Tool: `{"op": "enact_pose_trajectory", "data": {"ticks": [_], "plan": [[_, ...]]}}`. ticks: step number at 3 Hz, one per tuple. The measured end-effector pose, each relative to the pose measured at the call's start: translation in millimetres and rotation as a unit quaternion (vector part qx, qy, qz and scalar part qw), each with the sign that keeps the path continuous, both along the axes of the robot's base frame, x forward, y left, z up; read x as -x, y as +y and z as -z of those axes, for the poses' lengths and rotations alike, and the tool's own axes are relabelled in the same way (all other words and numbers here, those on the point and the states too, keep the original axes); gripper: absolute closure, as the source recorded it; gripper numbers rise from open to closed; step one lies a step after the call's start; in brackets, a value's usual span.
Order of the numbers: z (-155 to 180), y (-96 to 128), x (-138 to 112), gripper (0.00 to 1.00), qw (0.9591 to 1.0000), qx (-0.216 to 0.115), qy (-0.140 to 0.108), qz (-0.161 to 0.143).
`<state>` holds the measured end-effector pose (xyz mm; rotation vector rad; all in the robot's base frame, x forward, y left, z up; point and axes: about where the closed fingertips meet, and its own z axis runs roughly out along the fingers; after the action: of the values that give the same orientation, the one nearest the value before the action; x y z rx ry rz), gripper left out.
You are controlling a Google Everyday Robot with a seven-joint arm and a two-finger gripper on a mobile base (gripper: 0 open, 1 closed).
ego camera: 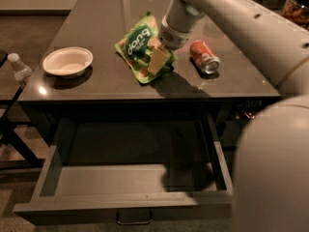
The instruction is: Place green rice chip bag into top drawer
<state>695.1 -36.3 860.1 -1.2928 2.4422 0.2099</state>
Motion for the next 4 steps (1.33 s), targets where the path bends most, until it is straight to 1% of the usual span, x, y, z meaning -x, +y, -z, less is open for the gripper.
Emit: {"op": "enact_pose_trajectory", "data": {"ticks": [1,2,3,4], "plan": [[-6.4,1.2,19.4,1.00,0.9991,-0.018,-0.037,-0.008],[-8.2,-0.9,33.7,1.00,0.9975,-0.031,-0.062,-0.013],[-5.9,-1.3,34.3,1.00,0.9973,-0.032,-0.064,-0.013],[-9.0,1.6,34.4,1.00,0.9967,-0.041,-0.067,-0.021]]}}
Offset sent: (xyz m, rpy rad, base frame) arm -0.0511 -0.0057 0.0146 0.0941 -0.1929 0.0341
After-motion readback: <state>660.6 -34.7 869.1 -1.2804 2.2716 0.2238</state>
